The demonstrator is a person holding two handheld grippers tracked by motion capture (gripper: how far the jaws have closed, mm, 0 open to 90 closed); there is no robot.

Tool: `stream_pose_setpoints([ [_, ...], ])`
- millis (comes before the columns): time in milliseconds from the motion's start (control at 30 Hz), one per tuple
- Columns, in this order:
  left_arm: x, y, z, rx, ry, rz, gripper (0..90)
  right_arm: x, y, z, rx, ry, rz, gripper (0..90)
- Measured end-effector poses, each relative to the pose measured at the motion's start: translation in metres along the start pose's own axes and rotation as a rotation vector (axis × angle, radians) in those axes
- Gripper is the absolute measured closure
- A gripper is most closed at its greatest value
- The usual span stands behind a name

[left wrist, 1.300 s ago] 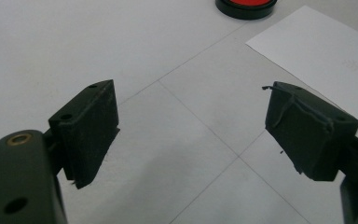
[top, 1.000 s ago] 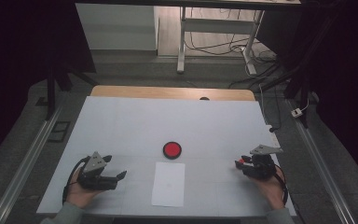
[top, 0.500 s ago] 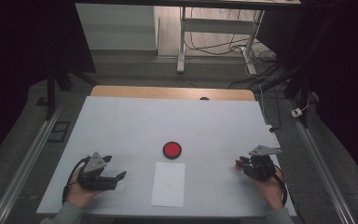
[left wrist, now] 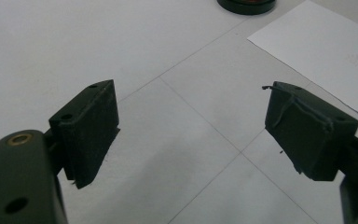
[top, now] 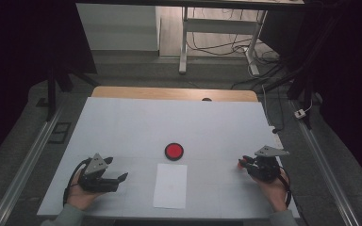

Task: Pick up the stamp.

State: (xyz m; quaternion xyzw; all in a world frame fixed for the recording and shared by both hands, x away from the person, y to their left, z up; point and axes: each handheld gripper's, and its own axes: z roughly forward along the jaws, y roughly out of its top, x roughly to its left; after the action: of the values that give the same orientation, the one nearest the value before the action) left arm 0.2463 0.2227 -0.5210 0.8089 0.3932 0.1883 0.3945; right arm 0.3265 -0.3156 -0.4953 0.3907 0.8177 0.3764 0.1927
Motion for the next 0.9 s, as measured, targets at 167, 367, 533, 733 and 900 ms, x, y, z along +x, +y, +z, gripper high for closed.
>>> stream_pose_setpoints([
  [167, 0.0003, -0.0001, 0.0001, 0.001, 0.0, 0.0, 17.5, 0.0, 0.0004, -0.0008, -0.023, 0.005, 0.006, 72.0],
  [367, 0.0004, -0.0002, 0.0004, 0.002, 0.003, -0.001, 17.5, -0.0002, 0.0016, -0.0035, -0.06, 0.032, 0.029, 71.9],
  [533, 0.0003, -0.0002, 0.0008, 0.003, 0.005, -0.002, 17.5, -0.0003, 0.0023, -0.0052, -0.082, 0.045, 0.037, 72.0],
  [733, 0.0, -0.0002, 0.0011, 0.003, 0.003, 0.0, 17.6, 0.001, 0.0044, -0.0069, -0.115, 0.056, 0.046, 72.0],
  [900, -0.0001, -0.0002, 0.0013, 0.004, 0.004, -0.002, 17.6, 0.0047, 0.0083, -0.0073, -0.136, 0.074, 0.047, 71.9],
])
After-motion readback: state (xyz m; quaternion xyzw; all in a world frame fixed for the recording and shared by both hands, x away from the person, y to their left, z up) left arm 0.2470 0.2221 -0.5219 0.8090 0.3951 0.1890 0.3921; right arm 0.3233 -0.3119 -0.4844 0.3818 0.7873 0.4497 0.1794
